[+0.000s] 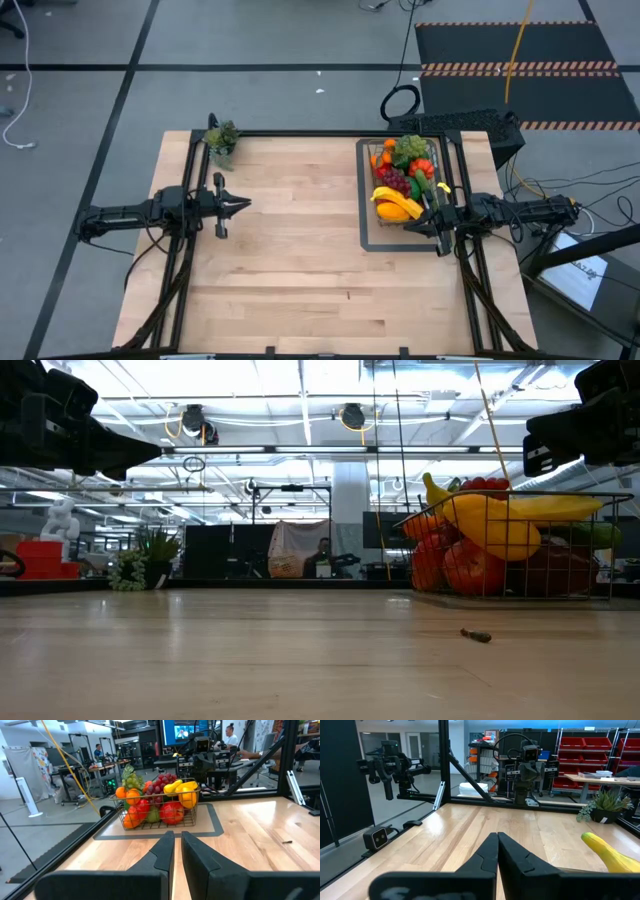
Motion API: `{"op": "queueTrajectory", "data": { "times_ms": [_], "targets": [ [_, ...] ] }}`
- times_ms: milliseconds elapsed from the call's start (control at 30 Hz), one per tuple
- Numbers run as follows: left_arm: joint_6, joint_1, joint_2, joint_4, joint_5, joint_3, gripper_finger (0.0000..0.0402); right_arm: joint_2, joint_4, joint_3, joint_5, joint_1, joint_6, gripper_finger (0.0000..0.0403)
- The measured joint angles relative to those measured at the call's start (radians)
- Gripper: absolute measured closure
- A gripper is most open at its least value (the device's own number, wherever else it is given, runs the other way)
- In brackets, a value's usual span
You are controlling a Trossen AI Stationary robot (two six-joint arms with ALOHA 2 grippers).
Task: Build produce basket
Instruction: Return to Home Position
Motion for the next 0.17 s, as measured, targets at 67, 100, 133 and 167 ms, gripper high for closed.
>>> {"op": "queueTrajectory", "data": {
  "times_ms": [67,100,133,167],
  "targets": [
    [0.000,0.000,0.000,0.000,0.000,0.000,0.0364,0.000,0.000,0.000,0.000,0.000,0.000,0.0403],
    [0.000,0.000,0.000,0.000,0.000,0.000,0.0364,0.000,0.000,0.000,0.000,0.000,0.000,0.0403],
    [0.000,0.000,0.000,0.000,0.000,0.000,0.0364,0.000,0.000,0.000,0.000,0.000,0.000,0.0403],
    [0.000,0.000,0.000,0.000,0.000,0.000,0.0364,0.000,0.000,0.000,0.000,0.000,0.000,0.0403]
  ]
}}
